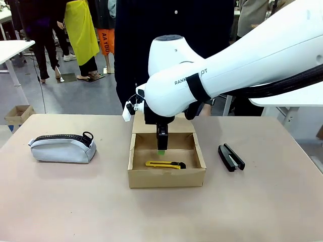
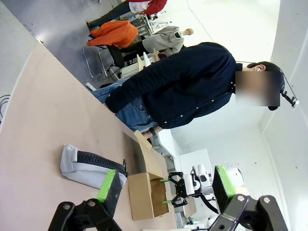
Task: Pack the items into the box.
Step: Pick up the item indicated by the person and place it inside the Mailer Box.
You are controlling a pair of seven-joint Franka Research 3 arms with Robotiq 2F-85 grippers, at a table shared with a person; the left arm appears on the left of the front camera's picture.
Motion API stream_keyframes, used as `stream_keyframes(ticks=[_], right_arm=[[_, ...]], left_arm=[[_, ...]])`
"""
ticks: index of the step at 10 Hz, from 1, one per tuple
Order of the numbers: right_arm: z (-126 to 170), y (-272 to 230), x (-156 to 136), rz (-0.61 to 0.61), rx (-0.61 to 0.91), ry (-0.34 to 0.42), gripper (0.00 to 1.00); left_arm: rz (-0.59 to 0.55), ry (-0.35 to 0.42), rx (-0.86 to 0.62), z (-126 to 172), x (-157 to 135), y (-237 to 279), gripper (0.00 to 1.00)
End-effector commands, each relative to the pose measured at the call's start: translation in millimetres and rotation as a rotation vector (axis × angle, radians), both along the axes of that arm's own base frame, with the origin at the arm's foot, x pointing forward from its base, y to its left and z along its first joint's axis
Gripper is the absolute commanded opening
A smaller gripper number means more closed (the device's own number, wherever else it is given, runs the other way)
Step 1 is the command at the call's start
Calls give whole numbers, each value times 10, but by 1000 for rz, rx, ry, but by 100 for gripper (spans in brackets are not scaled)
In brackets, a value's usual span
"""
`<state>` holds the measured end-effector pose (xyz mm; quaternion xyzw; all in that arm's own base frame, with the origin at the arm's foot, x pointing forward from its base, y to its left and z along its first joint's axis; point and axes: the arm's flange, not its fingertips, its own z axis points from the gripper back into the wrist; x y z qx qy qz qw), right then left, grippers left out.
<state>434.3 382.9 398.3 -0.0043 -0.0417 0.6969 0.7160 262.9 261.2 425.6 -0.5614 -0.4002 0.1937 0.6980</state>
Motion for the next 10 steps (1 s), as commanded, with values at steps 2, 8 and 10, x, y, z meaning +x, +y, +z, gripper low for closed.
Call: stream_keyframes(ticks=[2,8,10], right_arm=[[597,-873,-566,-170,110,-43,100],[1148,-3982,-1467,-1149,1002,357,100],[673,-4641,-1715,-1278,1268,499,100]], left_arm=[[8,-35,-3,0,3,-15,100],[8,-35,-3,0,3,-15,100],[8,-35,-3,0,3,-15,100]])
